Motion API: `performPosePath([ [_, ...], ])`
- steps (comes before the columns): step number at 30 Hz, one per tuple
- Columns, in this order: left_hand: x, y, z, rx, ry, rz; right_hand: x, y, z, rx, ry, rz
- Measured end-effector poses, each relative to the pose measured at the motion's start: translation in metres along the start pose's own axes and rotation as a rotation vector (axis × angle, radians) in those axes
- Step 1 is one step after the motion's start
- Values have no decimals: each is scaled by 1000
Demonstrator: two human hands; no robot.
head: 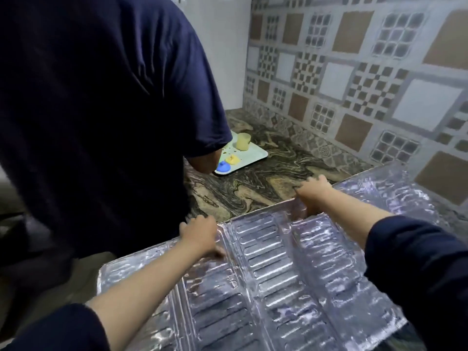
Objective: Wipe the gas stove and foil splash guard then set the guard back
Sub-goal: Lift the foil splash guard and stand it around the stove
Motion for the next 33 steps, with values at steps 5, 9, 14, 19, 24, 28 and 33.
performPosePath([
  [5,17,-36,-18,96,-2,51,36,-28,45,-57,87,116],
  [9,46,-83,-18,103,22,156,83,-75,73,-164,101,412],
  [14,86,-155,-11,254,11,356,161,-127,117,-400,107,853],
  [19,129,-218,23,419,-25,515,230,-144,157,-503,128,1067],
  [24,170,-254,92,602,91,522,300,-124,198,-555,270,1210],
  [28,191,-259,153,960,272,434,349,-88,226,-593,393,1315],
  [33,192,-252,225,1081,423,404,397,-37,256,-588,537,1353],
])
Point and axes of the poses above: each hand's wrist, its own x-axis away from the middle knuckle, its own y-axis out of the palm, z = x × y, the point moved 6 cm from there along -x, towards the middle knuckle, and after that the axes turned 6 degrees about -x, right-handed, at the moved point
